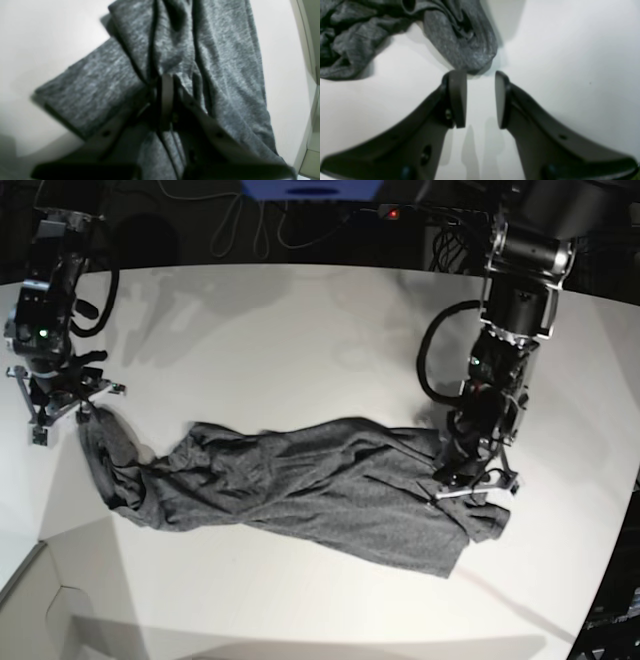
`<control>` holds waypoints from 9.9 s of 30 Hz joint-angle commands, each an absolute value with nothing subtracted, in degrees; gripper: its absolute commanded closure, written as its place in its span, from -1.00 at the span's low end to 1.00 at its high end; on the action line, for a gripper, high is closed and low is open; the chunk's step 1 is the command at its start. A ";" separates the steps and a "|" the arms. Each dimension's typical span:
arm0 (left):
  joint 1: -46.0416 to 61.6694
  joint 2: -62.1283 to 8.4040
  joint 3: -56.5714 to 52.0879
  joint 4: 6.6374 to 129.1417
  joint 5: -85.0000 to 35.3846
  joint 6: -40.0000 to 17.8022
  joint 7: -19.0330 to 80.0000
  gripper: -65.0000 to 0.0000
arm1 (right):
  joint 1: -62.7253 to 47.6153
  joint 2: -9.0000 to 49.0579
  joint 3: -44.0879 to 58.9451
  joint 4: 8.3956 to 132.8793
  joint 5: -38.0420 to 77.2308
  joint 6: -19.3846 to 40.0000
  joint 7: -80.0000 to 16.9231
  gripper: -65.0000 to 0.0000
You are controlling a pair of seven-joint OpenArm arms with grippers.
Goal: Layout the t-shirt on the table in an organized manner, then fold the t-shirt properly
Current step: 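Lower the left gripper onto the shirt's bunched end and grasp it, then lift the shirt with both grippers and pull it taut between them, then lay the shirt down and open the left gripper, then lower the left gripper onto the shirt's hem and grasp it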
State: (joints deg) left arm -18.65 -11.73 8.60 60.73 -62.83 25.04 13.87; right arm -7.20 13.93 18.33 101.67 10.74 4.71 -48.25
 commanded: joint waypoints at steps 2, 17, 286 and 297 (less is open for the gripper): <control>-18.07 -12.44 8.13 68.53 -63.52 25.27 13.32 0.99 | -6.46 14.64 18.68 102.64 10.51 4.79 -46.81 0.39; 18.59 -20.18 -10.24 110.81 -63.87 30.73 13.14 0.99 | -6.46 14.64 18.77 102.64 10.51 4.88 -46.73 0.39; -24.40 -5.23 8.48 56.57 -56.22 30.73 15.16 0.48 | -26.95 4.88 18.86 109.05 10.42 23.96 -35.74 0.54; -24.40 -5.14 8.48 56.48 -56.22 30.73 15.25 1.00 | -26.95 4.88 19.12 109.05 10.42 23.96 -35.74 0.54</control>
